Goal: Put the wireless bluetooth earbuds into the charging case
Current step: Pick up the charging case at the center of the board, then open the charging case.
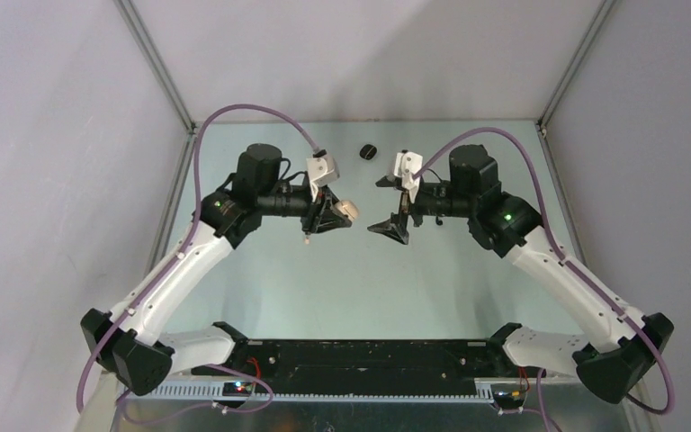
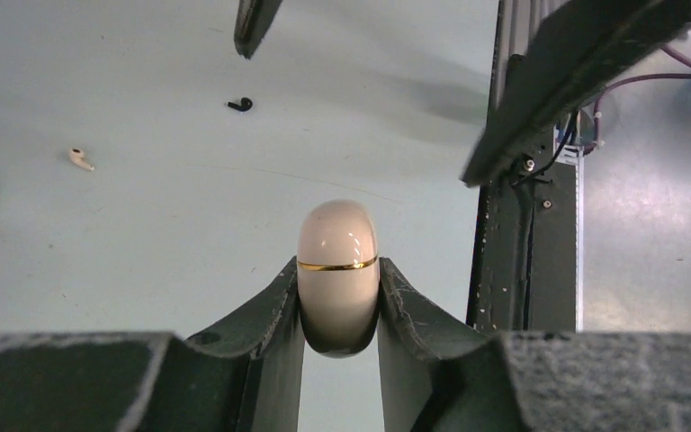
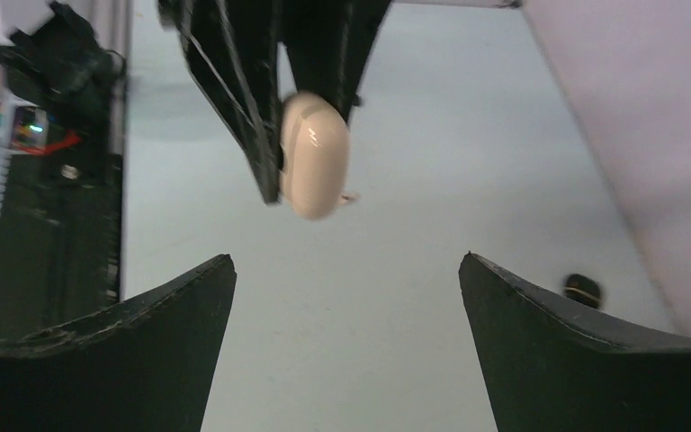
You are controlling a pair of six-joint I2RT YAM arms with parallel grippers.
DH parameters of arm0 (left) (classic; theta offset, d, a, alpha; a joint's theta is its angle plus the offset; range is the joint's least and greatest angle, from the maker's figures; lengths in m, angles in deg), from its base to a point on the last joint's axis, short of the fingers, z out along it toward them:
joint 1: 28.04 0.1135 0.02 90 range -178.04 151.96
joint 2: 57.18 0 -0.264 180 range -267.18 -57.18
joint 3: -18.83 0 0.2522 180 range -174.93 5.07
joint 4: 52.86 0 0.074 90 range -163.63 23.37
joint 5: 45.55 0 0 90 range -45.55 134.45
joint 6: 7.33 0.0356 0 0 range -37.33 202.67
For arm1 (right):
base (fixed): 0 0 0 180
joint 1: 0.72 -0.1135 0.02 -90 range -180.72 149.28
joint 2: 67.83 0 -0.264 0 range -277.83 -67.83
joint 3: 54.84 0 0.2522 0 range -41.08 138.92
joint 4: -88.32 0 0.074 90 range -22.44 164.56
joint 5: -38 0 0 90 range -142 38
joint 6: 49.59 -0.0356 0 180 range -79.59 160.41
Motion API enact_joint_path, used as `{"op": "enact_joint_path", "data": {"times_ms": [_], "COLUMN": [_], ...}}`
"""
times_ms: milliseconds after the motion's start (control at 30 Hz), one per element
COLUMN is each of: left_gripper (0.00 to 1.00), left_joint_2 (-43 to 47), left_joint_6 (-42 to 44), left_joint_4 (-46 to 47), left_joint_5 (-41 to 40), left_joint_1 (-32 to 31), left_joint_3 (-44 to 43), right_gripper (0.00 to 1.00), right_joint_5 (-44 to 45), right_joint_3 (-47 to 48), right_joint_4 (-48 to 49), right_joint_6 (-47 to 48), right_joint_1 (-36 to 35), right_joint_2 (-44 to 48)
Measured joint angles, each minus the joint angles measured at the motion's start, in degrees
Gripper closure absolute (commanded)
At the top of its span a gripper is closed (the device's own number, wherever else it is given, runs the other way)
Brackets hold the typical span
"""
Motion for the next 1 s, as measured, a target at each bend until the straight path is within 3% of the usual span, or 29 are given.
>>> {"op": "enact_joint_path", "data": {"times_ms": [167,400,1000], "left_gripper": [0.97,0.98,1.00], "left_joint_2": [0.15,0.17,0.28], "left_joint_6": [-4.48,-6.93,-6.21], "left_joint_4": [6.78,10.93,11.19], "left_joint_5": [-0.59,-0.48,3.04], "left_joint_1": [0.00,0.00,0.15], "left_joint_3": [5.44,6.95,6.95], "right_gripper": [0.01,0.01,0.01], "right_joint_5": [-5.27,-5.75,2.32], "right_joint_3": [0.09,0.09,-2.51], "right_joint_4": [3.67,7.13,12.28], "right_joint_6": [-9.18,-16.04,-17.79], "right_joint_1": [0.22,0.22,0.28], "right_joint_2": [-3.54,-6.21,-6.16]}}
